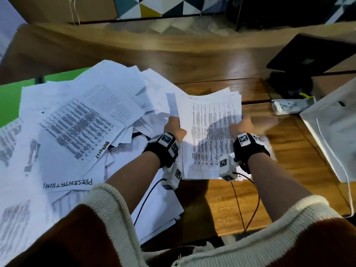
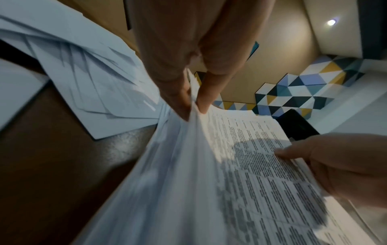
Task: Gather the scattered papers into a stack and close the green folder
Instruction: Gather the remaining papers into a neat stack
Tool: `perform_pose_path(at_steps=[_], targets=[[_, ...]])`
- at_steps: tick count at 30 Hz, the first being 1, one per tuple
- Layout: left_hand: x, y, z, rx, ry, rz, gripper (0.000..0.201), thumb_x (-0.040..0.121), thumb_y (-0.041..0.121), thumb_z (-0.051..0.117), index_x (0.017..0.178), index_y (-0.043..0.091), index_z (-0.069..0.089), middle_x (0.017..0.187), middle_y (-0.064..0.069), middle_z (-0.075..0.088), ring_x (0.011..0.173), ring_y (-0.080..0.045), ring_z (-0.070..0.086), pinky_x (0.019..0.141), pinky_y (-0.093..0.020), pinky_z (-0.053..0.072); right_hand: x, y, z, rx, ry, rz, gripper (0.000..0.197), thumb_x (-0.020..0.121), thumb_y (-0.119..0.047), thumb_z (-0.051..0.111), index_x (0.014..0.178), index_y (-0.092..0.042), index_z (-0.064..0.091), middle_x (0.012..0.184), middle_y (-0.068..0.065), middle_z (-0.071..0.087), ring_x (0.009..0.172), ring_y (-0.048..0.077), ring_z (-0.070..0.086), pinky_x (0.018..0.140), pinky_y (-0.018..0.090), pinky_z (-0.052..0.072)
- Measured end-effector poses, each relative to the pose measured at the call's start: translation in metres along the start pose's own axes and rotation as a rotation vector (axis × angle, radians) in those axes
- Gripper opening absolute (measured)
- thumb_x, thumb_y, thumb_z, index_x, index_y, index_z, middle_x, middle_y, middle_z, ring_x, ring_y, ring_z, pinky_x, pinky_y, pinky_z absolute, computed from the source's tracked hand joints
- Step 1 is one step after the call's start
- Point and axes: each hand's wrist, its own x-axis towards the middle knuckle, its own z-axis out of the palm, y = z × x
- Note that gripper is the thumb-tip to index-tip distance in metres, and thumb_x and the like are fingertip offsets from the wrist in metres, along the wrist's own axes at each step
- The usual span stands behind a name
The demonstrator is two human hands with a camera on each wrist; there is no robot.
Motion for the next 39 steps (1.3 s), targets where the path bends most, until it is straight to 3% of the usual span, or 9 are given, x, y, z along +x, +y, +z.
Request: perform_pose_path(at_steps=[5, 9, 15, 19, 22, 26, 33, 35, 39], targets=[[0.008, 0.010, 0.007, 0.114, 0.025, -0.274, 0.081, 0.080, 0.023, 0.070, 0.143, 0.000, 0.023, 0.144, -0.020, 0.036, 0.129, -0.036, 0.043, 0.104, -0.043, 0.042, 0.027, 0.010, 0.002, -0.192, -0.031, 0.072, 0.068, 0.089, -0.034, 0.056, 0.144, -0.007, 0.027, 0.149, 0.019, 0.029, 0.135, 0.037, 0.033, 0.106, 0.047, 0.033], [0.011, 0.009, 0.011, 0.005, -0.011, -0.404, 0.095, 0.073, 0.034, 0.074, 0.146, 0.003, 0.022, 0.147, -0.019, 0.035, 0.127, -0.035, 0.045, 0.103, -0.045, 0.044, 0.105, 0.063, 0.028, -0.197, -0.167, 0.168, 0.121, 0.041, -0.083, 0.054, 0.140, -0.014, 0.037, 0.139, 0.018, 0.044, 0.118, 0.040, 0.047, 0.094, 0.053, 0.044], [0.006, 0.010, 0.018, -0.013, 0.004, -0.448, 0.083, 0.078, 0.035, 0.069, 0.143, 0.003, 0.028, 0.139, -0.016, 0.044, 0.120, -0.032, 0.049, 0.096, -0.036, 0.043, 0.043, 0.028, 0.012, -0.143, -0.281, 0.126, 0.079, 0.071, -0.046, 0.066, 0.132, -0.003, 0.038, 0.116, 0.018, 0.055, 0.088, 0.034, 0.061, 0.056, 0.032, 0.049], [-0.005, 0.014, 0.014, -0.068, -0.030, -0.479, 0.035, 0.083, 0.027, 0.065, 0.110, 0.006, 0.056, 0.092, -0.011, 0.056, 0.084, -0.026, 0.055, 0.084, -0.031, 0.047, 0.036, 0.021, 0.012, -0.149, -0.311, 0.108, 0.077, 0.067, -0.053, 0.060, 0.126, -0.004, 0.045, 0.118, 0.015, 0.051, 0.092, 0.035, 0.058, 0.080, 0.047, 0.052], [-0.010, 0.015, 0.012, -0.039, -0.024, -0.481, 0.058, 0.073, 0.030, 0.070, 0.124, 0.008, 0.053, 0.126, -0.015, 0.054, 0.107, -0.033, 0.057, 0.091, -0.036, 0.049, 0.029, 0.019, 0.007, -0.121, -0.325, 0.088, 0.069, 0.069, -0.049, 0.061, 0.119, -0.003, 0.047, 0.104, 0.015, 0.055, 0.081, 0.032, 0.058, 0.071, 0.040, 0.053], [-0.015, 0.021, 0.007, -0.119, -0.005, -0.472, 0.077, 0.072, 0.027, 0.074, 0.138, 0.005, 0.041, 0.131, -0.015, 0.053, 0.107, -0.032, 0.057, 0.086, -0.034, 0.049, 0.016, 0.020, 0.008, -0.031, -0.391, 0.058, 0.034, 0.077, -0.034, 0.060, 0.096, -0.006, 0.058, 0.094, 0.016, 0.058, 0.077, 0.029, 0.056, 0.066, 0.036, 0.050], [-0.031, 0.004, -0.011, -0.164, 0.028, -0.317, 0.063, 0.082, 0.019, 0.073, 0.134, -0.001, 0.044, 0.130, -0.016, 0.055, 0.118, -0.033, 0.055, 0.090, -0.029, 0.046, -0.003, 0.027, 0.019, 0.254, -0.388, 0.089, 0.017, 0.088, -0.008, 0.060, 0.106, -0.007, 0.059, 0.127, 0.014, 0.054, 0.118, 0.028, 0.054, 0.103, 0.043, 0.044], [-0.042, -0.001, -0.022, -0.285, 0.068, -0.233, 0.055, 0.080, 0.014, 0.074, 0.127, -0.003, 0.051, 0.120, -0.018, 0.060, 0.112, -0.032, 0.058, 0.085, -0.028, 0.045, -0.011, 0.026, 0.016, 0.505, -0.375, 0.059, 0.049, 0.083, 0.010, 0.054, 0.129, -0.004, 0.048, 0.122, 0.016, 0.058, 0.105, 0.027, 0.060, 0.092, 0.037, 0.051], [-0.074, -0.007, -0.055, -0.512, 0.082, -0.076, 0.043, 0.073, 0.018, 0.079, 0.108, 0.004, 0.059, 0.097, -0.012, 0.066, 0.094, -0.031, 0.063, 0.085, -0.042, 0.054, -0.035, -0.001, 0.009, 0.628, -0.368, -0.082, 0.021, 0.075, 0.012, 0.062, 0.091, 0.000, 0.062, 0.068, -0.003, 0.070, 0.067, 0.016, 0.063, 0.048, 0.017, 0.050]])
